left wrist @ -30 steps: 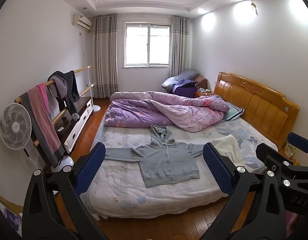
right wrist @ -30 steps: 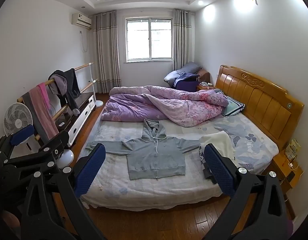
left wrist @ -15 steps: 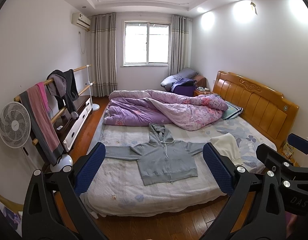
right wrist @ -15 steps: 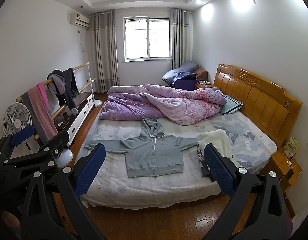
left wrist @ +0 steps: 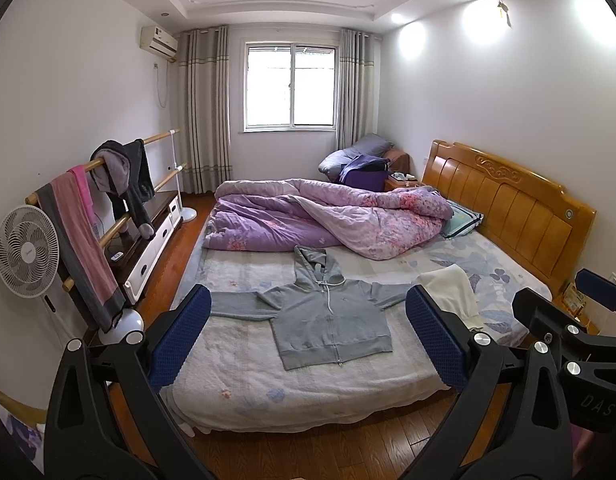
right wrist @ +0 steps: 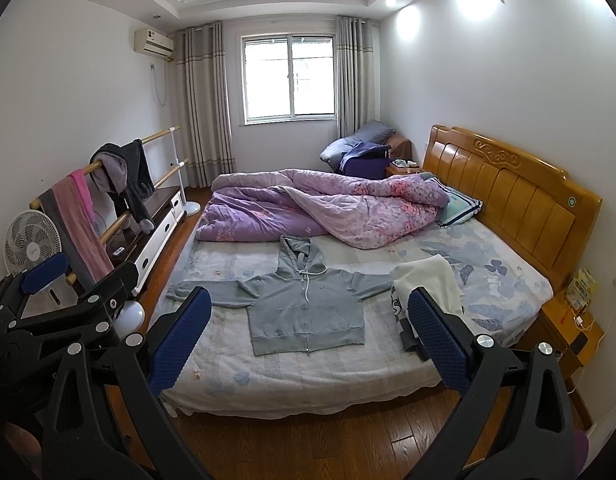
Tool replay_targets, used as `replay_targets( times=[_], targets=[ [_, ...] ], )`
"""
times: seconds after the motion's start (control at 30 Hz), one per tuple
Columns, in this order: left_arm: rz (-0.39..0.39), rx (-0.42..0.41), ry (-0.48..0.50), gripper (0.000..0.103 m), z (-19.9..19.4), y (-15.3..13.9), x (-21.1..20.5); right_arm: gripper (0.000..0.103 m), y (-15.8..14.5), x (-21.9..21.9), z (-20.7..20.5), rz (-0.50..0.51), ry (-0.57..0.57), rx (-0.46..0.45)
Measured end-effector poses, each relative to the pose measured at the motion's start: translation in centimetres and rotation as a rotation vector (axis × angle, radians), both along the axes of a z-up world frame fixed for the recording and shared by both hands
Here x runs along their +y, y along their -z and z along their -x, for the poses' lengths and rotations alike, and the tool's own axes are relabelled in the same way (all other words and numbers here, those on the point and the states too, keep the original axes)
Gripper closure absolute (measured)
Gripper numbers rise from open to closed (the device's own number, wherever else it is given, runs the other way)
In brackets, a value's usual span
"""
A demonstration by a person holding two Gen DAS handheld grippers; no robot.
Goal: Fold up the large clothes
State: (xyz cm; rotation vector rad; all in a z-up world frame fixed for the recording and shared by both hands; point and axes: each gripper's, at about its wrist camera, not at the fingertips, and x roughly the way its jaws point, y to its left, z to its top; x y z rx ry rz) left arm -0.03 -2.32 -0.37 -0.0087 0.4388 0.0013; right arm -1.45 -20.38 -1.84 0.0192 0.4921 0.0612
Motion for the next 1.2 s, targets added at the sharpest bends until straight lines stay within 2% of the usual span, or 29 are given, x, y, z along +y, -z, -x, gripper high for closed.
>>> replay_targets(
  times=[0.17,0.23,1.2],
  targets=[
    [0.001,-0.001,0.001,0.005,0.0,0.5,-0.6,0.008,0.1,-0.3,0.0,0.000,0.000,-0.002],
    [0.001,0.002,0.006,0.005,0.2,1.7,-3.8,0.008,0.1,-0.3,0.1,0.000,0.005,-0.003],
    [-0.003,0.003,0.005,0.005,0.0,2.3,-5.3,0.008,-0.1,-0.8,0.2,-0.004,0.010,-0.003]
  ],
)
